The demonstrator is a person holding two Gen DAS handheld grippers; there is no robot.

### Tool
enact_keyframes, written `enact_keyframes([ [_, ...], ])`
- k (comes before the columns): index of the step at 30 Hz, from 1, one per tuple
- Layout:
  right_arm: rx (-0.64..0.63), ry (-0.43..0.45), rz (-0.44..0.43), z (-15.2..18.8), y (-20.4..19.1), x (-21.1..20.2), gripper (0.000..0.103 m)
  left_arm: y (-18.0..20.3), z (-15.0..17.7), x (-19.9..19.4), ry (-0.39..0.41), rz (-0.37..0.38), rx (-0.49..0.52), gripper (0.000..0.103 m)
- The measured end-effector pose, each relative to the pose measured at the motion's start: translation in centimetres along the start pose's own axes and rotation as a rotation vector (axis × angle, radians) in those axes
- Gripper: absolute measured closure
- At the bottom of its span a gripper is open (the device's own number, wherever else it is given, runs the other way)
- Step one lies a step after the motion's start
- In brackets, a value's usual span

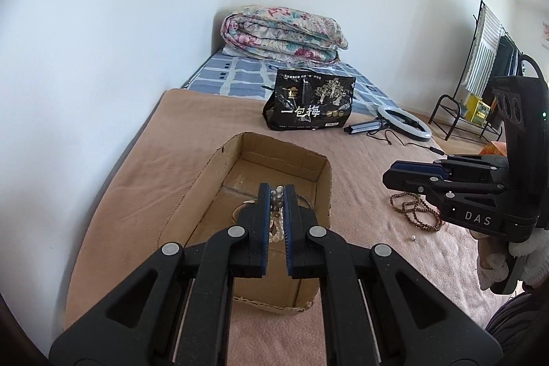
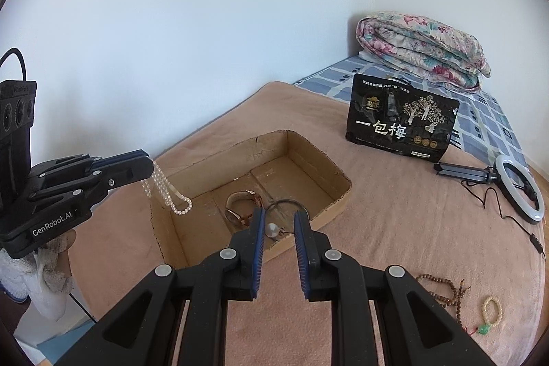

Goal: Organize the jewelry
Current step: 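Carry the pearl necklace and earring over the cardboard box with both tools, then open both tools to drop the necklace and earring into the box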

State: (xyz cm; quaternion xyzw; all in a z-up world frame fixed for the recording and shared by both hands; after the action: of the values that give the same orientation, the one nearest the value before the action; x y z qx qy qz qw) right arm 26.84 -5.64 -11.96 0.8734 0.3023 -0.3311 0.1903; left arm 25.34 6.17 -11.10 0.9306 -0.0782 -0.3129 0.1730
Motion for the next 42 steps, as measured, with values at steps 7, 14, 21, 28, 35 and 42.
enact_keyframes([
  [7, -0.017, -0.028, -0.008, -1.0, -0.8, 2.4, 0.087, -2.5, 0.3, 0.7, -0.012, -0.033, -0.03, 0.098],
  [14, -0.012, -0.043, -0.032, -1.7, -1.5, 4.6, 0.087, -3.9, 1.1, 1.6, -0.029, -0.053, -0.041, 0.098],
  [21, -0.017, -0.055, -0.052, -1.8, -2.8, 5.9, 0.087, -4.7, 1.2, 1.8, -0.037, -0.058, -0.063, 0.098],
  [28, -0.011, -0.049, -0.053, -1.9, -3.0, 6.1, 0.071, -4.9, 1.3, 1.9, -0.038, -0.06, -0.065, 0.098],
  [35, 0.018, -0.018, 0.018, -2.3, -1.7, 5.1, 0.019, -5.3, 1.5, 2.1, -0.038, -0.064, -0.076, 0.068],
  [42, 0.052, -0.003, 0.04, -2.3, -0.5, 4.2, 0.011, -4.7, 2.1, 1.8, -0.029, -0.077, -0.055, 0.054],
])
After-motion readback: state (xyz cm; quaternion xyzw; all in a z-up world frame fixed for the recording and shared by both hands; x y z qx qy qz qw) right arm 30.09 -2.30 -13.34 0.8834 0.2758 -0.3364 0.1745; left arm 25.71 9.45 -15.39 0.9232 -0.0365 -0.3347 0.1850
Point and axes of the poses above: each gripper's, at about its wrist camera, not at the fingertips, and x roughly the way its jaws point, y to its right, z to its underside, the point moved 10 cm from there along x, roughly the way its jaws point, and after that the axes turned 14 degrees about -x, right-handed, at the moved point
